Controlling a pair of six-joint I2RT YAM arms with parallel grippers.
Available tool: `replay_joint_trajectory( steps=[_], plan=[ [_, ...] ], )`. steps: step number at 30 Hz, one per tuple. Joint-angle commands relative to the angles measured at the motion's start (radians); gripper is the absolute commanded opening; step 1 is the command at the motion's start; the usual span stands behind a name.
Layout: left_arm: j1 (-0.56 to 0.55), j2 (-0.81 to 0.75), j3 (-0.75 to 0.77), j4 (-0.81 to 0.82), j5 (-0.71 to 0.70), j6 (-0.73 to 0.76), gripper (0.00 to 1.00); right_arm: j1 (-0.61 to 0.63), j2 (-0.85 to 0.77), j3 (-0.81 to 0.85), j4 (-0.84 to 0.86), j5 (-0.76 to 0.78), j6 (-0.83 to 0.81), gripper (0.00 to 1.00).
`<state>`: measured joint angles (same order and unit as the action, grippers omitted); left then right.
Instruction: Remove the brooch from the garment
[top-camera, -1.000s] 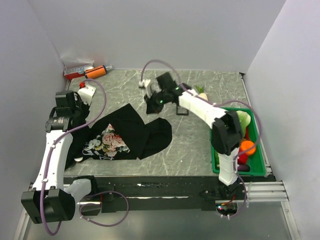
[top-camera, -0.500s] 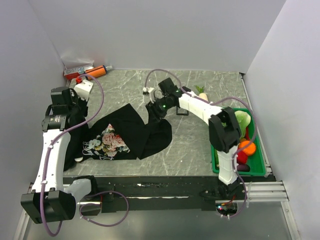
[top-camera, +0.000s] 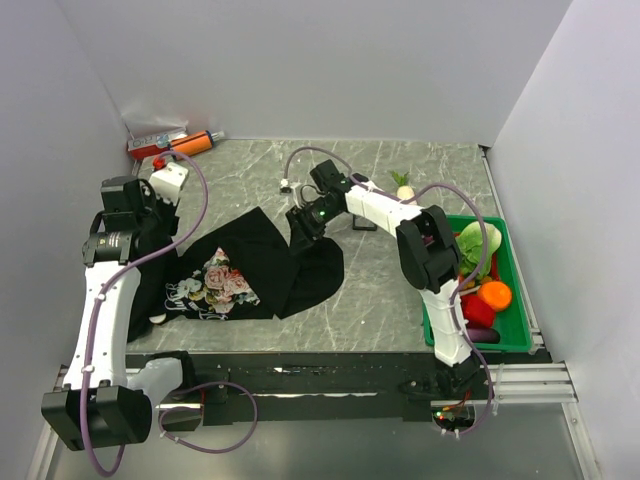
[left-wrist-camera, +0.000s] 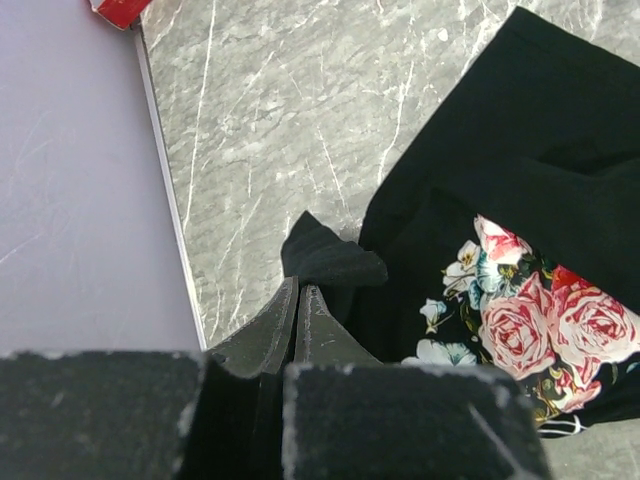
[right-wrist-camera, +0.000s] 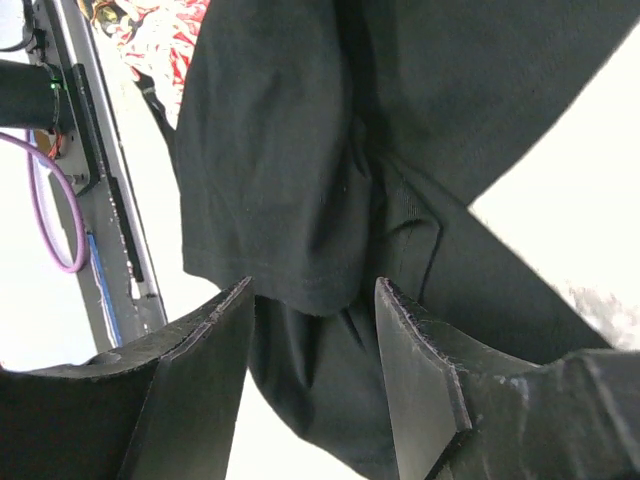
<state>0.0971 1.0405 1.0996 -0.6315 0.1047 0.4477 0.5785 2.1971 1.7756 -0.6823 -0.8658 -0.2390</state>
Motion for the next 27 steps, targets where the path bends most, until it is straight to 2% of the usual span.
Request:
replay_joint_trajectory(
  steps=[1,8,15,20,27],
  plan=[
    [0.004,-0.025,0.002,0.003,0.021,-0.015,0.01,0.018,0.038,0.054,-0.065,-0.027,-0.048,0.58],
    [0.003,-0.03,-0.001,-0.008,0.012,-0.01,0.01,0.032,0.075,0.064,-0.101,0.011,-0.088,0.58],
    [0.003,-0.039,-0.007,-0.011,0.01,-0.014,0.01,0.049,0.09,0.061,-0.111,0.057,-0.108,0.54],
    [0.003,-0.046,-0.001,-0.014,0.006,-0.014,0.01,0.052,0.087,0.074,-0.102,0.076,-0.103,0.4],
    [0.003,-0.06,-0.009,-0.004,0.023,-0.017,0.01,0.049,0.023,0.07,-0.102,0.116,-0.143,0.25]
  ],
)
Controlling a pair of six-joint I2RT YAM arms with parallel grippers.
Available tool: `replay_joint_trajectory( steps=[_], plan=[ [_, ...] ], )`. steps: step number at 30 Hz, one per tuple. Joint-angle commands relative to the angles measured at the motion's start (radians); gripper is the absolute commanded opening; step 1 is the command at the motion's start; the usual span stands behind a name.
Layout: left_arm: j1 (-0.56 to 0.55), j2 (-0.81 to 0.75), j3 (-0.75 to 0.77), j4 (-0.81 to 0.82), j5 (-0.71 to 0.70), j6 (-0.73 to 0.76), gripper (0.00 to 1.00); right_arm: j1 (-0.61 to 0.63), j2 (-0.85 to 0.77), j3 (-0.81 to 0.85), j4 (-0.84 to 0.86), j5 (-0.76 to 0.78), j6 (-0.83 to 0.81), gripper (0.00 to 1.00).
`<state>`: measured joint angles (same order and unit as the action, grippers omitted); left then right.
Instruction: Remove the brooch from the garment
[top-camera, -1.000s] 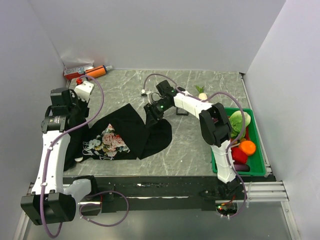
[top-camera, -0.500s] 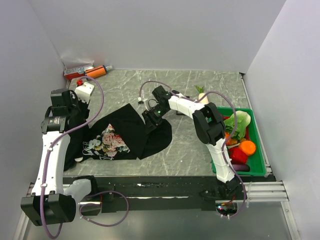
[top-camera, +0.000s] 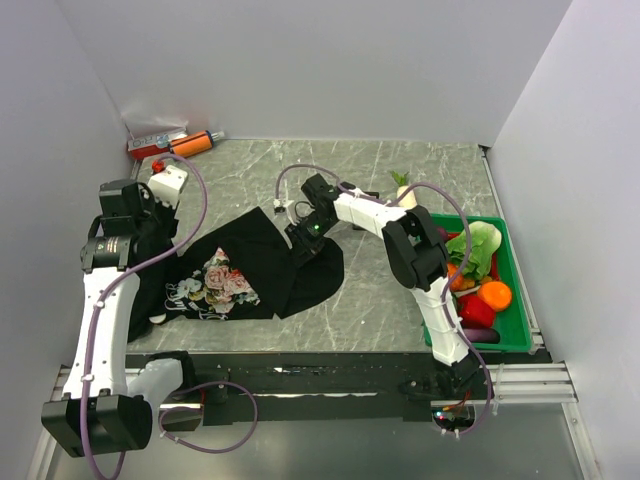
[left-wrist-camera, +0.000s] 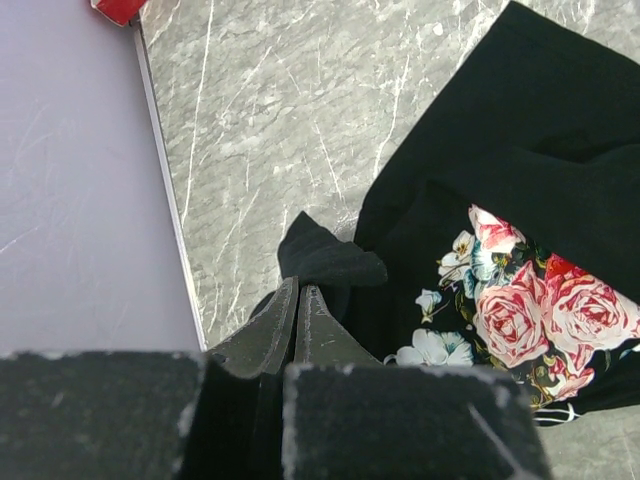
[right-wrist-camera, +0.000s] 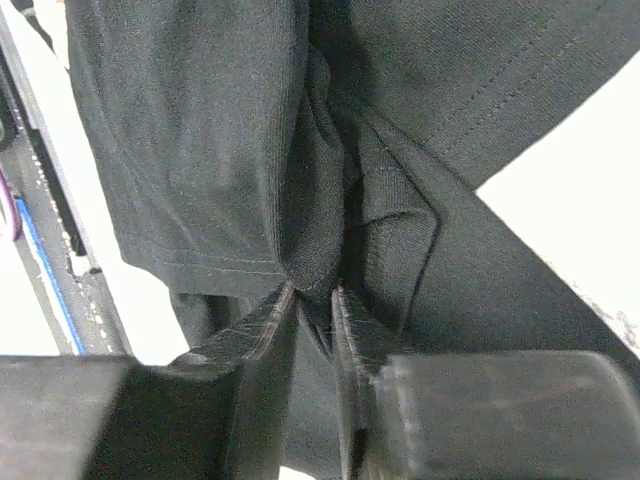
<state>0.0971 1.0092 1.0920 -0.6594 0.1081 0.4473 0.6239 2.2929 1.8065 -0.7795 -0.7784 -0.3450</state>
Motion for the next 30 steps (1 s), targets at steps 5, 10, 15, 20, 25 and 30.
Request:
replay_joint_trajectory(
  steps=[5,10,15,20,25,30],
  plan=[
    [0.004,-0.038,-0.004,0.035,0.033,-0.021,0.01,0.005,-0.124,0.031,0.005,0.007,-0.054,0.1],
    [0.003,-0.047,0.002,0.035,0.048,-0.022,0.01,0.007,-0.173,0.054,0.008,0.024,-0.042,0.01],
    [0.004,-0.041,0.0,0.101,0.042,-0.053,0.01,-0.006,-0.294,0.096,0.009,0.116,-0.052,0.0],
    [0.004,0.014,0.094,0.155,-0.045,-0.114,0.01,-0.056,-0.378,0.197,0.091,0.215,-0.011,0.0],
    [0.009,0.052,0.32,0.145,-0.192,-0.13,0.01,-0.193,-0.36,0.468,0.213,0.24,0.181,0.0],
    [0.013,0.101,0.571,0.178,-0.33,-0.066,0.01,-0.324,-0.351,0.665,0.334,0.223,0.319,0.0]
  ],
)
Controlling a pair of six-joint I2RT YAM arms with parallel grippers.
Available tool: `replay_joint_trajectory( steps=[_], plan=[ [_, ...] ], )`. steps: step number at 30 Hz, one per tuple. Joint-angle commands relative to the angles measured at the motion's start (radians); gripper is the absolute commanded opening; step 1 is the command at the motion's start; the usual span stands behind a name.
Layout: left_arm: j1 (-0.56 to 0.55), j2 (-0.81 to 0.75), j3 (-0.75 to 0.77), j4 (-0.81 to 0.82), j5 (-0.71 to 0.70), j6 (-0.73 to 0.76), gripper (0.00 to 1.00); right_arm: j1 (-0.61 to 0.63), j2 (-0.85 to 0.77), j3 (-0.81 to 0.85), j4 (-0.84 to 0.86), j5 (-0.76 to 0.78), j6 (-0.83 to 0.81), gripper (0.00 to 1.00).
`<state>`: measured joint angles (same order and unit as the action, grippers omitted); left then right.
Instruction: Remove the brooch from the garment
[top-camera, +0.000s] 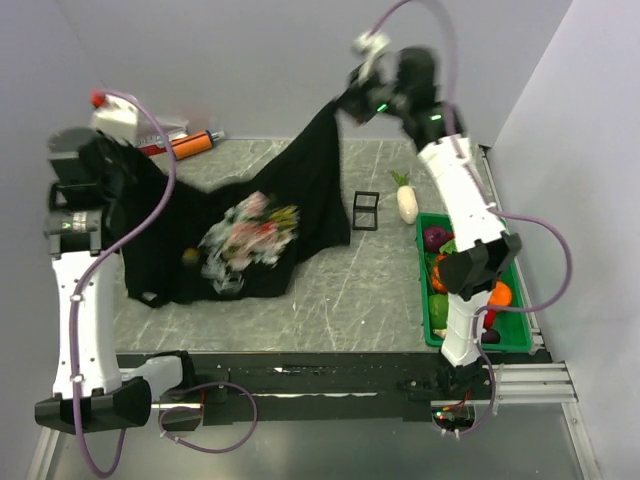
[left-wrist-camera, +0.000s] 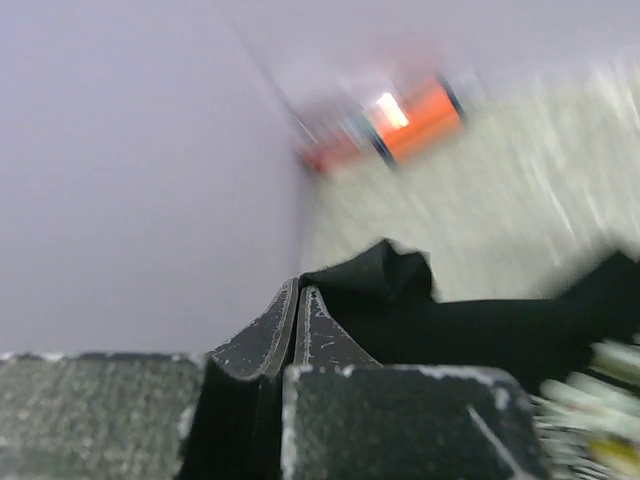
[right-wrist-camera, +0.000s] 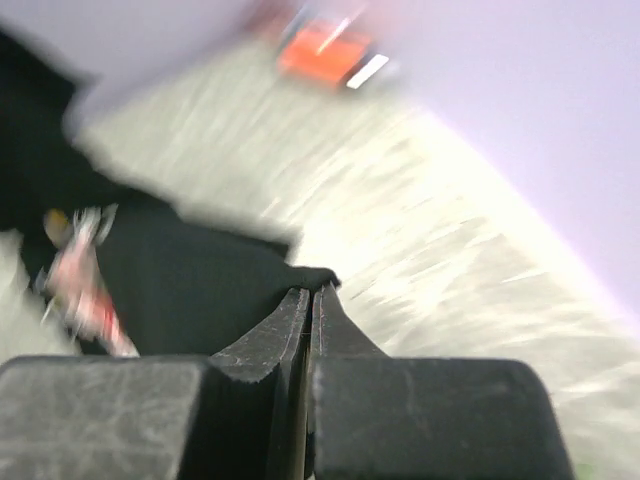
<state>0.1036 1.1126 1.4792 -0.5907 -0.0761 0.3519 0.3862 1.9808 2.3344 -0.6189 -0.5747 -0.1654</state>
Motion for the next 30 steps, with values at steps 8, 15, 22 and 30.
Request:
replay_joint_trajectory(
  steps=[8,15,22,30],
  plan=[
    [0.007,0.016,0.453,0.339,-0.235,0.102,0.01,-0.107,-0.184,0.111,0.262,0.099,0.046,0.0],
    [0.005,0.037,0.679,0.452,-0.194,0.154,0.01,-0.081,-0.493,-0.113,0.239,0.07,0.003,0.0],
    [0.005,-0.031,0.705,0.578,-0.172,0.243,0.01,-0.041,-0.721,-0.234,0.159,0.032,-0.017,0.0],
    [0.004,-0.118,0.606,0.517,-0.148,0.297,0.01,-0.038,-0.875,-0.485,0.151,-0.016,-0.006,0.0]
  ],
)
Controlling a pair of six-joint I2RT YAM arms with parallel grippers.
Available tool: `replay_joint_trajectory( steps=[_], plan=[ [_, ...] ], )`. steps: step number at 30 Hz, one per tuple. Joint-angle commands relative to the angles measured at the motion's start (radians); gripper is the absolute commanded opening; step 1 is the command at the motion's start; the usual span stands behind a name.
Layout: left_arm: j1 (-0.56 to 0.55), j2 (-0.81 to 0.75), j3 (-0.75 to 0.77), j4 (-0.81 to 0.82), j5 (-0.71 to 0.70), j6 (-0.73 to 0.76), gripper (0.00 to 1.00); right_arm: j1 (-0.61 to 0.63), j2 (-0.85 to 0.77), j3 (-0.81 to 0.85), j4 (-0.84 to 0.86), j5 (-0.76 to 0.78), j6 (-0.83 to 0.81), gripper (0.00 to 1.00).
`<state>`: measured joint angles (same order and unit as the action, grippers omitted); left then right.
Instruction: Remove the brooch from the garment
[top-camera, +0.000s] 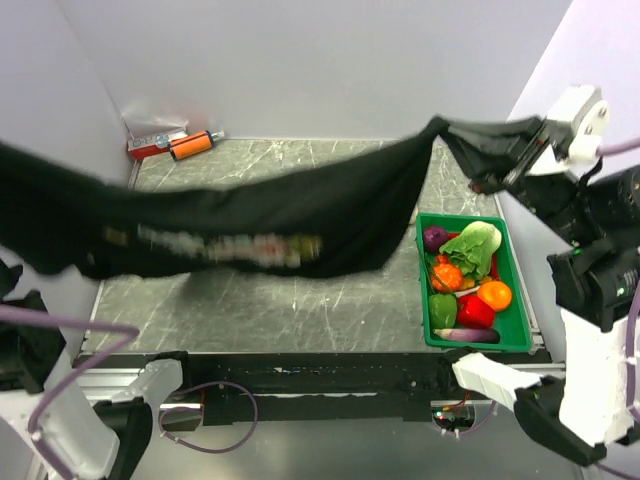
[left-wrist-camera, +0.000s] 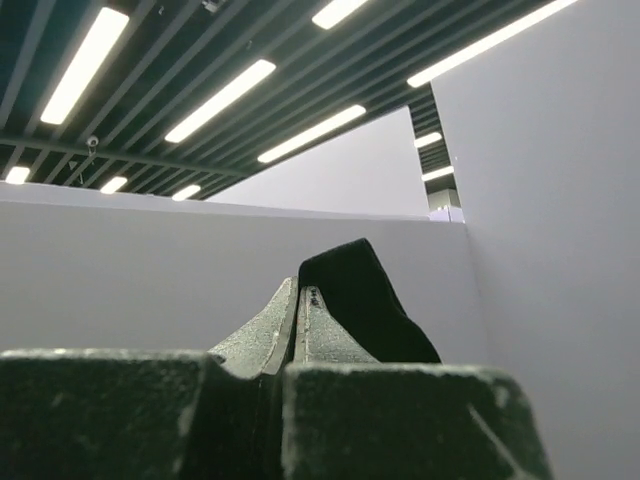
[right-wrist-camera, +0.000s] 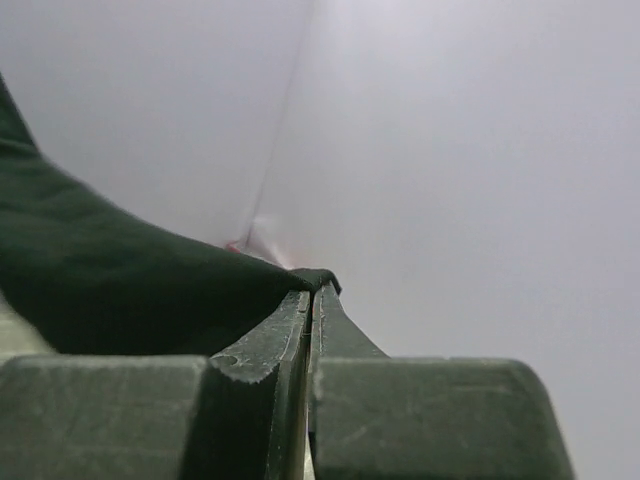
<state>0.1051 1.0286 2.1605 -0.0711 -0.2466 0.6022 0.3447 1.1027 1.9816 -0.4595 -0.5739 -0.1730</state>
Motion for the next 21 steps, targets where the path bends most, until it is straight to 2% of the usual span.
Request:
replay_joint_trajectory(
  steps=[1,5,8,11,14,17,21],
  plan=[
    [0.004,-0.048,-0.106,-0.022,0.023,0.051,0.01,0.002,-0.006,-0.162,0.001,-0.021,0.004,0.0],
    [0.004,-0.165,-0.33,-0.111,0.067,0.053,0.01,0.005,-0.017,-0.353,0.042,-0.046,0.007,0.0],
    [0.002,-0.226,-0.601,-0.176,0.11,0.057,0.01,0.007,0.005,-0.488,0.105,-0.038,0.021,0.0],
    [0.004,-0.22,-0.787,-0.19,0.144,0.068,0.01,0.008,0.068,-0.567,0.145,-0.031,0.018,0.0],
    [0.004,-0.15,-0.939,-0.105,0.145,0.071,0.01,0.008,0.172,-0.61,0.168,-0.027,0.012,0.0],
    [0.005,-0.023,-1.014,0.0,0.161,0.065,0.01,0.008,0.317,-0.607,0.22,-0.012,0.001,0.0],
    [0.01,0.19,-0.998,0.117,0.127,0.056,0.01,0.007,0.547,-0.465,0.242,0.037,-0.031,0.0]
  ],
)
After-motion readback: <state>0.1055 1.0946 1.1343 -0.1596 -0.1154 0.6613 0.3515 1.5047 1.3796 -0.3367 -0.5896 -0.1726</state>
